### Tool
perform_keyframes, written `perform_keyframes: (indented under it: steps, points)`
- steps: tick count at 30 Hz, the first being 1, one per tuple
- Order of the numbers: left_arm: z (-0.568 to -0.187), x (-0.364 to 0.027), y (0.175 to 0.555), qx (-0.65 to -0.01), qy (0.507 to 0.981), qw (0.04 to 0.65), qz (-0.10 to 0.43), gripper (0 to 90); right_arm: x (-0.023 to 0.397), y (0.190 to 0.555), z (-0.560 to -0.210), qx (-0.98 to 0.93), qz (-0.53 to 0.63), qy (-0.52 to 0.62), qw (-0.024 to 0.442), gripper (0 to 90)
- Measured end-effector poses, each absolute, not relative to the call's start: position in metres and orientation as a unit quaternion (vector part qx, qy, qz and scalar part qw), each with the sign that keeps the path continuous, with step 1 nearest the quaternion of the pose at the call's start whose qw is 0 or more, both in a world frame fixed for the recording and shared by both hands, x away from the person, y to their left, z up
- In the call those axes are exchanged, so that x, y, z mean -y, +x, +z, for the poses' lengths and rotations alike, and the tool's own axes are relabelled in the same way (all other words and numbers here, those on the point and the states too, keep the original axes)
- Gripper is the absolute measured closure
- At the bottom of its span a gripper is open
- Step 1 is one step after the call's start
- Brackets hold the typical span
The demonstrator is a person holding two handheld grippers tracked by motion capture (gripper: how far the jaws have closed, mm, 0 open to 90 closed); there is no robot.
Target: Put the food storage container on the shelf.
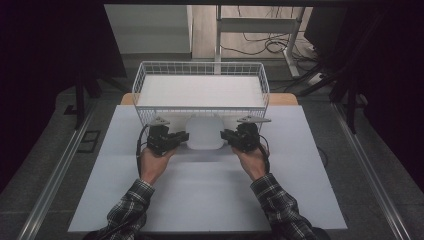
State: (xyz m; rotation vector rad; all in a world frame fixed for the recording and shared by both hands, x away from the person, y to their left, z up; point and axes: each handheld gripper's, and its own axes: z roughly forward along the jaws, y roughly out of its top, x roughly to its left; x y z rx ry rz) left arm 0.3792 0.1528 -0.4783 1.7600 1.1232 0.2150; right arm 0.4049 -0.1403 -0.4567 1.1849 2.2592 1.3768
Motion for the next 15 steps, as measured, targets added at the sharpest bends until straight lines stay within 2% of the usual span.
perform_keyframes:
  steps: [15]
  points:
    - [-0.489, -0.151, 0.384, -0.479, 0.724, 0.49, 0.081, 77.4, 0.137, 0.41, -0.467, -0.773, 0.463, 0.418, 0.116, 75.6]
